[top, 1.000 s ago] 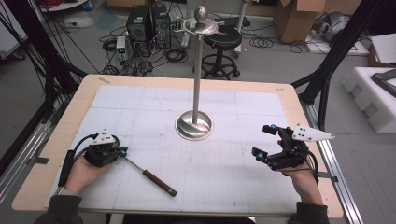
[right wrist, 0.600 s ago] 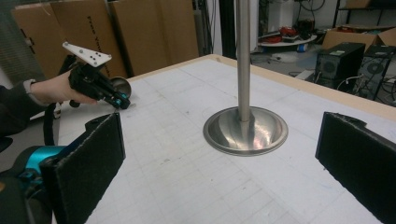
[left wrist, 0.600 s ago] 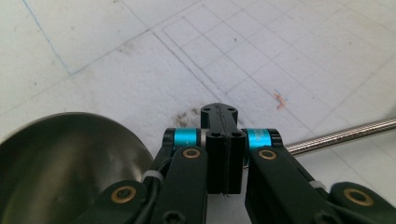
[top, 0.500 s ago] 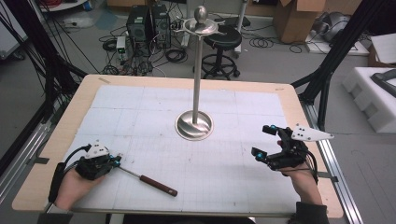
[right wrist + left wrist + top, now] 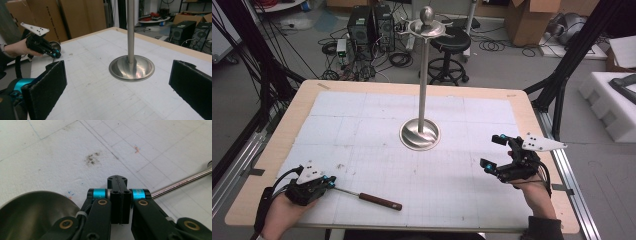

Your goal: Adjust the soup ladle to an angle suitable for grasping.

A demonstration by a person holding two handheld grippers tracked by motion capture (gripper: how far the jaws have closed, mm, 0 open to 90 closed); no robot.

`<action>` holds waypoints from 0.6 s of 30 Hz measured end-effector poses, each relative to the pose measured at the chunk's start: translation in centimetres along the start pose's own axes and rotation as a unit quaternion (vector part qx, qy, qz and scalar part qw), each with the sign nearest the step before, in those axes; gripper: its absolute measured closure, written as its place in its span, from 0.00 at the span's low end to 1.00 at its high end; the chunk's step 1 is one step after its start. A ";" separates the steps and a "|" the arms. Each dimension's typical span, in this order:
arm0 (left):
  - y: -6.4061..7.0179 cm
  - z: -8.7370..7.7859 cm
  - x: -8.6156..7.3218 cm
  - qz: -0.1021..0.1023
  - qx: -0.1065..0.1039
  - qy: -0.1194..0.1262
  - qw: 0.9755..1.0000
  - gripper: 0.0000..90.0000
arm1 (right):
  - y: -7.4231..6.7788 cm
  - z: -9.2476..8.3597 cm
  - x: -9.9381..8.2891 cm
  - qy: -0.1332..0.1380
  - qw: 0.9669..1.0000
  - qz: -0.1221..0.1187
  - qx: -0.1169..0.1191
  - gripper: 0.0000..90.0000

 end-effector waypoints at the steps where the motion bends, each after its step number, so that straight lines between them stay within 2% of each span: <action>1: 0.1 -0.1 -0.1 0.001 0.000 0.000 1.000 1.00 | 0.0 0.0 0.0 -0.001 1.000 0.001 0.001 0.00; 6: 0.4 -0.6 -0.5 -0.004 0.003 0.004 1.000 1.00 | 0.0 -0.1 0.0 0.001 1.000 0.002 0.000 0.00; 11: 0.2 -0.5 -0.1 -0.018 -0.014 0.004 1.000 1.00 | 0.0 0.0 0.1 0.004 1.000 0.003 0.001 0.00; 14: 0.3 -0.7 0.5 -0.012 -0.011 0.012 1.000 1.00 | 0.1 0.2 0.0 0.003 1.000 0.003 0.002 0.00; 16: 0.6 -1.0 1.2 -0.006 -0.008 0.023 1.000 1.00 | 0.2 0.3 0.0 -0.001 1.000 0.003 0.002 0.00; 17: 1.3 -1.3 1.7 -0.003 -0.013 0.033 0.999 1.00 | 0.2 0.3 0.0 -0.002 1.000 0.005 0.001 0.00; 18: 1.3 -1.3 1.7 -0.003 -0.013 0.033 0.999 1.00 | 0.2 0.3 0.0 -0.001 1.000 0.004 0.002 0.00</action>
Point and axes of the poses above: each handheld gripper's, and its own axes: z roughly forward along the jaws, x roughly out of its top, y roughly to its right, the point moved 7 cm from there along z, roughly forward along the jaws, and after that the axes turned 8 degrees about z, right-handed, at the moved point
